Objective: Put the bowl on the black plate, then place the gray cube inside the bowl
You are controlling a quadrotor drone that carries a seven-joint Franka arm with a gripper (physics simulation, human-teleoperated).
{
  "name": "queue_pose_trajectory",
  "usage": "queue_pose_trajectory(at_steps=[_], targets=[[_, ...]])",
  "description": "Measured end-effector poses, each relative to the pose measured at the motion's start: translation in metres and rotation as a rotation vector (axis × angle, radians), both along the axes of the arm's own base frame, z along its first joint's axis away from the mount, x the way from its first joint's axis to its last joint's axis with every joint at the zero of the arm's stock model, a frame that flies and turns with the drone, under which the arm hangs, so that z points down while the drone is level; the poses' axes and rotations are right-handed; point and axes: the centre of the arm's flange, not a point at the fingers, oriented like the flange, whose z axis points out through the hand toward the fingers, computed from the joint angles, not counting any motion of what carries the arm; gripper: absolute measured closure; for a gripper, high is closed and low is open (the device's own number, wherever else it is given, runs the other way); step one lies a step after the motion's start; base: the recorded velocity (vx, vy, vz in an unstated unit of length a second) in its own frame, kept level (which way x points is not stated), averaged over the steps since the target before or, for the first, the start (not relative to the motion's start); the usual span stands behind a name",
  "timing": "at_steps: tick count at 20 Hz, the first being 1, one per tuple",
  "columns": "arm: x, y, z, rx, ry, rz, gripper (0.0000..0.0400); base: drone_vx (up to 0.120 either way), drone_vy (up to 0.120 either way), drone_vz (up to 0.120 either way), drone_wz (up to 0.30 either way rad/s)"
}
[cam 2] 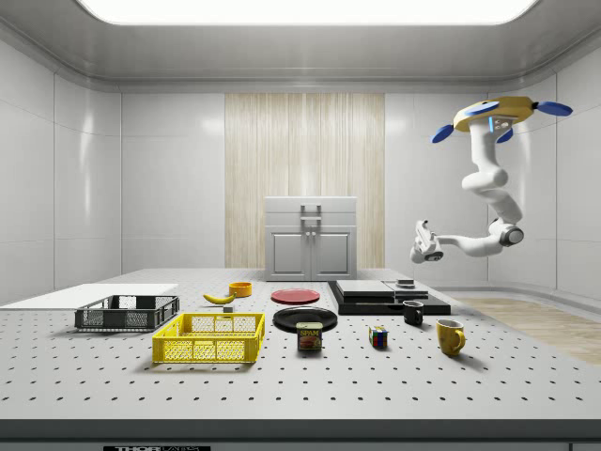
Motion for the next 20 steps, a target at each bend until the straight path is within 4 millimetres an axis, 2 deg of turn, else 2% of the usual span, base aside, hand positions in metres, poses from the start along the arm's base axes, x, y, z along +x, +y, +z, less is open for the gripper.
queue_pose_trajectory(at_steps=[2, 4, 6, 9, 11, 14, 20], targets=[[0.001, 0.014, -0.026, -0.300, 0.000, -0.010, 0.0000, 0.120, 0.000, 0.000, 0.000], [0.002, 0.019, -0.060, -0.639, 0.000, -0.022, 0.0000, 0.120, 0.000, 0.000, 0.000], [0.003, 0.014, -0.093, -0.983, 0.000, -0.035, 0.0000, 0.120, 0.000, -0.120, 0.000], [0.004, -0.010, -0.130, -1.428, 0.000, -0.052, 0.0000, 0.120, 0.000, -0.120, 0.000], [0.005, -0.027, -0.144, -1.651, 0.001, -0.059, 0.0000, 0.120, 0.000, -0.120, 0.000], [0.005, -0.047, -0.154, -1.880, 0.003, -0.064, 0.0000, 0.120, -0.027, -0.120, 0.000], [0.005, -0.068, -0.159, -2.100, 0.005, -0.066, 0.0000, 0.120, -0.120, -0.120, 0.000]])
